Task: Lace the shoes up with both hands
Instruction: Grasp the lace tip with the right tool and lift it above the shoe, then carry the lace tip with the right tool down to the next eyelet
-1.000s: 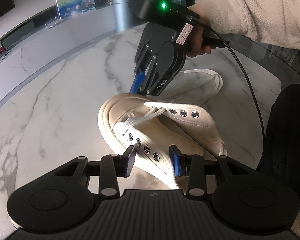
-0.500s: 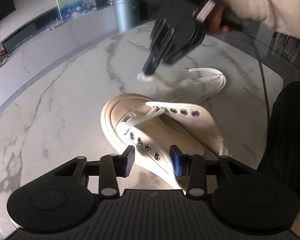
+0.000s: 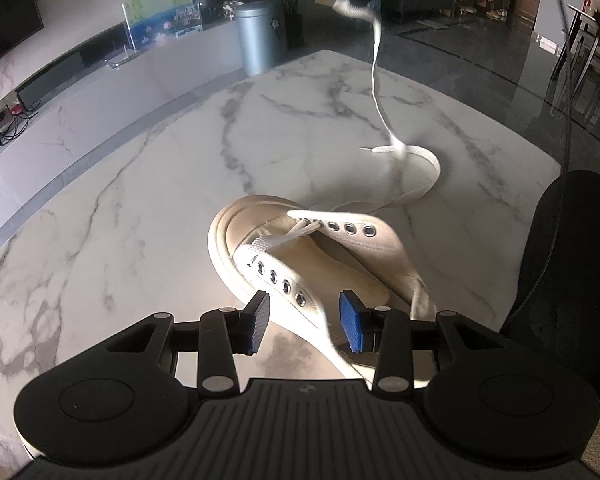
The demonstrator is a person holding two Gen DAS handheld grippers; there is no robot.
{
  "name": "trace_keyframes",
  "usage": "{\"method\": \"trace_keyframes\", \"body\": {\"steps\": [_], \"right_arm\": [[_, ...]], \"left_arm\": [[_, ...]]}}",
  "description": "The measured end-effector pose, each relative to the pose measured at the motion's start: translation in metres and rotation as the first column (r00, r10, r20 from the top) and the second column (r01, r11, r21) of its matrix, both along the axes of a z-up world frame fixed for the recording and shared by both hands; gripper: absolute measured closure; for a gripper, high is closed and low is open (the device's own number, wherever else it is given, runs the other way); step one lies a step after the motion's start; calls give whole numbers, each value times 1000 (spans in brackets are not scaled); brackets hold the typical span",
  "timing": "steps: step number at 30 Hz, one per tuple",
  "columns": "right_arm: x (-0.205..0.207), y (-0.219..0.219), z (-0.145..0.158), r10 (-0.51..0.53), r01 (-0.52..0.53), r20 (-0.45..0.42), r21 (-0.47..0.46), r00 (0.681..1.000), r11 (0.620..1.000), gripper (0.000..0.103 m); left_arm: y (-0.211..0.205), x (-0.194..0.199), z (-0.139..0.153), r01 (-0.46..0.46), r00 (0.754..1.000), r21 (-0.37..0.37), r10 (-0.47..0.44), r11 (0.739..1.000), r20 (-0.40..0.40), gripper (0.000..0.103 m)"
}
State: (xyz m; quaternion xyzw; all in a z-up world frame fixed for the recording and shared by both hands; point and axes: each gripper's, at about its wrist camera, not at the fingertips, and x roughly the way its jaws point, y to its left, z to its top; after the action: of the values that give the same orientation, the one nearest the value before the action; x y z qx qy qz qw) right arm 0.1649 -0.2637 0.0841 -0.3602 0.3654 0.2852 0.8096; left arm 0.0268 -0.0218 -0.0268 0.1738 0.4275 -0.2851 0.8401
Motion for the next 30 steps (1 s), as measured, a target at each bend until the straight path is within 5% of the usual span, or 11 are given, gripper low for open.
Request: {"method": "trace_keyframes", "body": {"steps": [14,30], "right_arm": [[-41,-41,80,-80,96,202,-68,976,993,103],[-43,-80,123,-206,286,452,-115,868,951,103]], "left_arm": [[-6,7,-7,-19,999,42,20,999,-28,66],[3,12,-18,-54,997,55,57,997,-56,66]]}}
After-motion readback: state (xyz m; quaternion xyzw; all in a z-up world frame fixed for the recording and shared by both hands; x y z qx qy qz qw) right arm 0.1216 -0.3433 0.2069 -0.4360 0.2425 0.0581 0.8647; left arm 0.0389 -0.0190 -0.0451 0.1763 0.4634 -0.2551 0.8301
